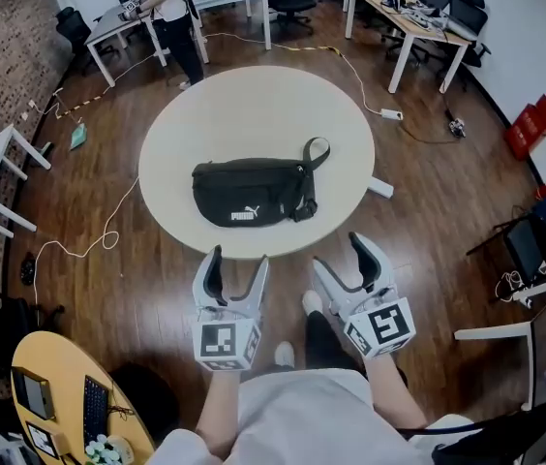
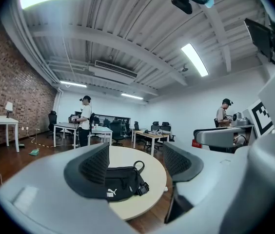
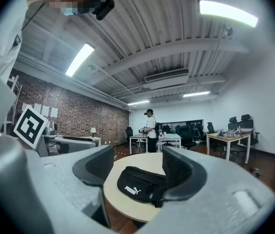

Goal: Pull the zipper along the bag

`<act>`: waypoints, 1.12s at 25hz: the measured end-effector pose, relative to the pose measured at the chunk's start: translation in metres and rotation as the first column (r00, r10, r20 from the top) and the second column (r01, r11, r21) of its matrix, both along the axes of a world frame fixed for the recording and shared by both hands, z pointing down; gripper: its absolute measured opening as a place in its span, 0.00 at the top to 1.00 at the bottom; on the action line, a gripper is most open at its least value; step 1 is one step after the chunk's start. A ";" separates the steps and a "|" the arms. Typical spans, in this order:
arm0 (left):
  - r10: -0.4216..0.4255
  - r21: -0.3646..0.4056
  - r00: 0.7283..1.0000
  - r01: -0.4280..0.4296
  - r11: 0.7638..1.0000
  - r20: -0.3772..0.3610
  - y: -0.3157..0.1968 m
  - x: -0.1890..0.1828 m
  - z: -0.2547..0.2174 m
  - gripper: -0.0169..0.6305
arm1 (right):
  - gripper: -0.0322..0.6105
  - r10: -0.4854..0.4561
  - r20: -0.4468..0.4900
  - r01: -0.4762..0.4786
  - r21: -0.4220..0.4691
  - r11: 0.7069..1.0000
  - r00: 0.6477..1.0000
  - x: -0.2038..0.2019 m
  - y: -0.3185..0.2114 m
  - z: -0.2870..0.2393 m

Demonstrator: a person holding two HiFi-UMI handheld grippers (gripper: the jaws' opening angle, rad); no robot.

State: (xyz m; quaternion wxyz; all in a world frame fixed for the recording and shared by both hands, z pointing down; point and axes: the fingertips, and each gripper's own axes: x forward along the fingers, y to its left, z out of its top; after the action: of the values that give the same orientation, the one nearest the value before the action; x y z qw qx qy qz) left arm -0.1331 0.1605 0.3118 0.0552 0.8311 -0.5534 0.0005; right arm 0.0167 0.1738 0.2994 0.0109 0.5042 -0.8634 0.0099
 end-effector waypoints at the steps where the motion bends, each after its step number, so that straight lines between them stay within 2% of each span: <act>1: -0.001 -0.003 1.000 0.001 1.000 0.004 -0.011 0.004 0.002 0.41 | 0.49 -0.006 0.002 0.006 -0.001 1.000 1.000 0.004 -0.012 0.002; 10: -0.044 -0.010 0.999 0.044 0.999 0.019 -0.124 0.049 0.001 0.42 | 0.50 -0.101 0.021 0.101 0.006 0.995 0.995 0.045 -0.140 -0.005; 18: -0.099 -0.055 0.994 0.101 0.993 0.039 -0.185 0.082 0.015 0.42 | 0.50 -0.165 0.024 0.166 -0.047 0.985 0.986 0.083 -0.211 0.015; 28: -0.041 -0.178 0.997 0.054 0.983 0.072 -0.238 0.113 0.066 0.43 | 0.50 -0.166 0.016 0.166 -0.152 0.974 0.986 0.105 -0.274 0.062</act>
State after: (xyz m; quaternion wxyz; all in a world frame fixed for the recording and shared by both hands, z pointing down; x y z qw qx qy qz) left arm -0.0205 -0.0778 0.3779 0.1112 0.8088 -0.5722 0.0776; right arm 0.1220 -0.1002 0.3615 0.0489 0.4280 -0.8993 0.0758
